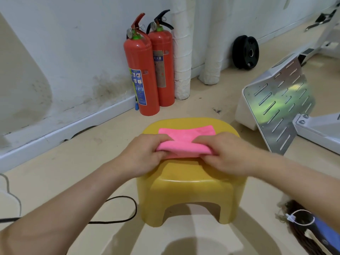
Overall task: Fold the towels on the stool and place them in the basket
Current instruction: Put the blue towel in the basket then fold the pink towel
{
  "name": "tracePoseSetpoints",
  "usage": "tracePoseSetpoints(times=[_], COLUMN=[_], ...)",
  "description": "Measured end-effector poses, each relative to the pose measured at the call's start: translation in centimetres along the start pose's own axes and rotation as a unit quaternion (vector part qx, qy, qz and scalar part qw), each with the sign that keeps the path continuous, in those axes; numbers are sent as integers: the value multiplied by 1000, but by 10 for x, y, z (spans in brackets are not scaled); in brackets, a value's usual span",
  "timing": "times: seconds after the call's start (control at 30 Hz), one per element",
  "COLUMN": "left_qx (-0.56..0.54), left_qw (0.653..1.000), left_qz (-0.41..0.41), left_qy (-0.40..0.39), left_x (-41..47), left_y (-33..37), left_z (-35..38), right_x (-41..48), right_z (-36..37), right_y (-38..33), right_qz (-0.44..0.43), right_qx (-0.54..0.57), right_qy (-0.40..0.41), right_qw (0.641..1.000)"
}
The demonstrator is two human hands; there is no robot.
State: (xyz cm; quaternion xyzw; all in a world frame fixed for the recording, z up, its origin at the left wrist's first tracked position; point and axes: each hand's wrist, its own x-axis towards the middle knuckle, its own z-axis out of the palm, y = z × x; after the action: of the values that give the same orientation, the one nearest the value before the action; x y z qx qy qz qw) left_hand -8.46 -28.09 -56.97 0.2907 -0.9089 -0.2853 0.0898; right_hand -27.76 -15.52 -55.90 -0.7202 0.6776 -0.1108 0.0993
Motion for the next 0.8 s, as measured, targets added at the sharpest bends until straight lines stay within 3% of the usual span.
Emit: tracePoseSetpoints(times=[0.13, 0.23, 0.33, 0.5, 0.63, 0.8], left_qx=[-130, -153, -107, 37, 106, 231], left_qw=[991, 982, 983, 985, 983, 961], left_qz=[-31, -80, -110, -120, -96, -88], left_qy=[17, 76, 99, 115, 117, 127], left_x=[-1, 5, 19, 37, 40, 34], left_y=[-5, -8, -6, 4, -1, -8], left_z=[-2, 3, 8, 15, 18, 16], right_x=[5, 8, 14, 22, 30, 36], right_z=[-17, -4, 5, 9, 5, -5], right_y=[9, 15, 18, 14, 13, 18], right_qz=[60, 138, 194, 239, 233, 227], right_qx=[224, 295, 276, 222, 107, 96], right_qy=[-49, 42, 101, 124, 74, -3], right_qw=[971, 945, 936, 937, 964, 969])
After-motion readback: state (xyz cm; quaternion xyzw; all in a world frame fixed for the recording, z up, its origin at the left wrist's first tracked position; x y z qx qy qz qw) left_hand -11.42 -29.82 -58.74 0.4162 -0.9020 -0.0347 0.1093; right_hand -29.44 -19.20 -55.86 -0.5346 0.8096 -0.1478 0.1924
